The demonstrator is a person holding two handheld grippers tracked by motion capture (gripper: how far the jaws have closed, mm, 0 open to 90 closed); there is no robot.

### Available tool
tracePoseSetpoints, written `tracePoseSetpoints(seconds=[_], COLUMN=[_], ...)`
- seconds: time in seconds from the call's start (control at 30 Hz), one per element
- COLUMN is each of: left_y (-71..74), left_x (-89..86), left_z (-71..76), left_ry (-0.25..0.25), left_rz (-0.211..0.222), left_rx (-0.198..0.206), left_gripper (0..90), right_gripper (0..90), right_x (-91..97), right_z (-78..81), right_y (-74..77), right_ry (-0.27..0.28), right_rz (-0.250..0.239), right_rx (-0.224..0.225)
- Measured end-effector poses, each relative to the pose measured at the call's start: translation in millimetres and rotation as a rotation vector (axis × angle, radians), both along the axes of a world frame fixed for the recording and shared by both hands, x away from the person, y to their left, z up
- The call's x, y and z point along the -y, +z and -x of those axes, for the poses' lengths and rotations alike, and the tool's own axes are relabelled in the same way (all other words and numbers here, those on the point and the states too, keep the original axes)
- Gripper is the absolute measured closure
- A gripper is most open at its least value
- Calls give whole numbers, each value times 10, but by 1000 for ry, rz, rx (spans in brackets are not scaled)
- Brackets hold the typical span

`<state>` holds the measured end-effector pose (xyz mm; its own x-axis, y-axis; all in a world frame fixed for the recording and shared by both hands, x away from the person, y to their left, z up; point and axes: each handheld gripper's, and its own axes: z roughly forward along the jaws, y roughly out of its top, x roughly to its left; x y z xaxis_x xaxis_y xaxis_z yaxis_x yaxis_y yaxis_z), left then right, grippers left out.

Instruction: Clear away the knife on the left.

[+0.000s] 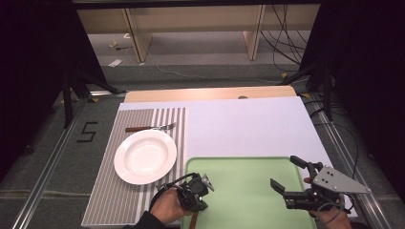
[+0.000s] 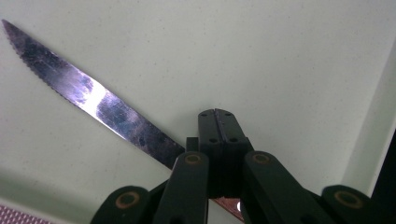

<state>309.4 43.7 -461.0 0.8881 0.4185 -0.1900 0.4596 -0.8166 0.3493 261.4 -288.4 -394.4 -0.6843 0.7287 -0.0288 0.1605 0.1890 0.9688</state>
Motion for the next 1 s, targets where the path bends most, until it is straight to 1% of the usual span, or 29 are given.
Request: tracePoseSetpoints(seconds=[1.0], left_y=[-3], left_x=[-184], left_z=[-50], left_ry=[48], left_rz=[-16], left_rx=[-3], left_gripper=[898], right_gripper=[78], right_x=[-1], right_z=[1], right_y=[0], right_ry=[1], right_rz=[-1], right_rx=[-1])
